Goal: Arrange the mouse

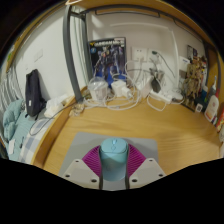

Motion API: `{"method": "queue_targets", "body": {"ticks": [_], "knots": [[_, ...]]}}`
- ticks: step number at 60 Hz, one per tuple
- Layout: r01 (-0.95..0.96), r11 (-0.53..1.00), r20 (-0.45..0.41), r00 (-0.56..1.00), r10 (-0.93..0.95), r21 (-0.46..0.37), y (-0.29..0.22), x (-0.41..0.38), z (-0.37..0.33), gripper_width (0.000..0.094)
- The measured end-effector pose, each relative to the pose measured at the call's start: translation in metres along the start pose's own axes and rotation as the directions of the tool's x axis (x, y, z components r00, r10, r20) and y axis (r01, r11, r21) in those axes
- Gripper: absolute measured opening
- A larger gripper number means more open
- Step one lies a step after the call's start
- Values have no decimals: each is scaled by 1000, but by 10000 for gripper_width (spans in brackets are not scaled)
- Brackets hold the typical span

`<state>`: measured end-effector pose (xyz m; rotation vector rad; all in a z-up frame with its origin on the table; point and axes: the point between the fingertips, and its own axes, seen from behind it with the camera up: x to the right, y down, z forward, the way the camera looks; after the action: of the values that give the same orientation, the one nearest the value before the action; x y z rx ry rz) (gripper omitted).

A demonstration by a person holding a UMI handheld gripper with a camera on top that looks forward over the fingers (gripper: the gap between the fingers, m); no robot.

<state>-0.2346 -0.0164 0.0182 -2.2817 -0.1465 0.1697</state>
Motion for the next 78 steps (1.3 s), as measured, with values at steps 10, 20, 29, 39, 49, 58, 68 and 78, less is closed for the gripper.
{"method": "queue_targets", "body": {"ticks": [10,20,29,39,49,58,68,78], "knots": [[28,999,-13,1000,-28,-22,33,-8,10,413],[21,1000,-28,999,-22,-22,34,-8,11,501],[16,1000,-58,998,-17,-20,15,4,-8,753],[-7,998,-16,1000,8,60,-50,19,-61,788],[-23,992,-21,999,26,127,-103,62,-128,782],[-25,986,-43,999,32,165,-121,112,-178,781],[-36,984,-74,996,49,172,-114,166,-217,780],[-38,987,-107,993,55,155,-87,217,-240,781]]}}
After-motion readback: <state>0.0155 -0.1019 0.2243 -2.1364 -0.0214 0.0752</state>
